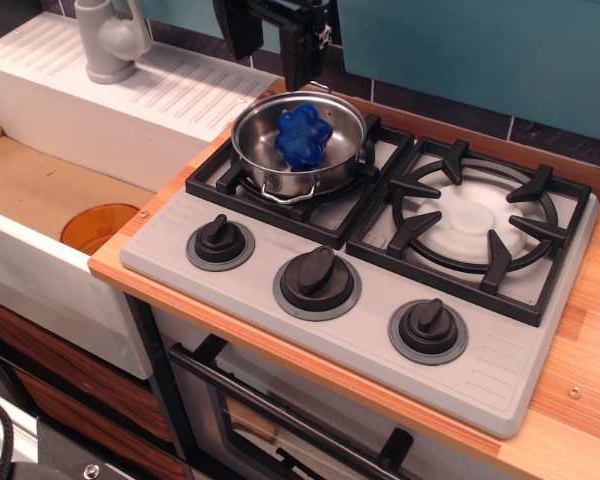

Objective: Put pan on stove and put blueberry in pan

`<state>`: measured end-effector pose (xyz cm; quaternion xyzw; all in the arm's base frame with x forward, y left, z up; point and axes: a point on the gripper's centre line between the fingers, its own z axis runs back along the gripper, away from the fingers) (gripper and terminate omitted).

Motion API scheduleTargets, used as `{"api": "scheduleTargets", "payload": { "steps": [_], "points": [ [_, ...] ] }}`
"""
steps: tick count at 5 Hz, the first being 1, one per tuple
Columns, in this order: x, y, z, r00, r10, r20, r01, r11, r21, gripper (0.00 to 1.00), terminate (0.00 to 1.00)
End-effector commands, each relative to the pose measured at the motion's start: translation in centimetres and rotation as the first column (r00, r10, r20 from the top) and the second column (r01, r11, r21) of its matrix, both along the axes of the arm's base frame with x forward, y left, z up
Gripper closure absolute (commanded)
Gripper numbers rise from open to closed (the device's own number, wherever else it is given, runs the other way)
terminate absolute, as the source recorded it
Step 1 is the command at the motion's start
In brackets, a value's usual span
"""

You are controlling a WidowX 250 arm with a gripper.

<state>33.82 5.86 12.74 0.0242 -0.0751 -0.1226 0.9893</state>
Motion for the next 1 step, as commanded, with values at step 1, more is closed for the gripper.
{"api": "scheduleTargets", "payload": {
  "steps": [1],
  "points": [
    [1.31, -0.48, 1.70, 1.000, -0.006, 0.025, 0.006, 1.000, 0.010, 0.00, 1.00]
  ]
}}
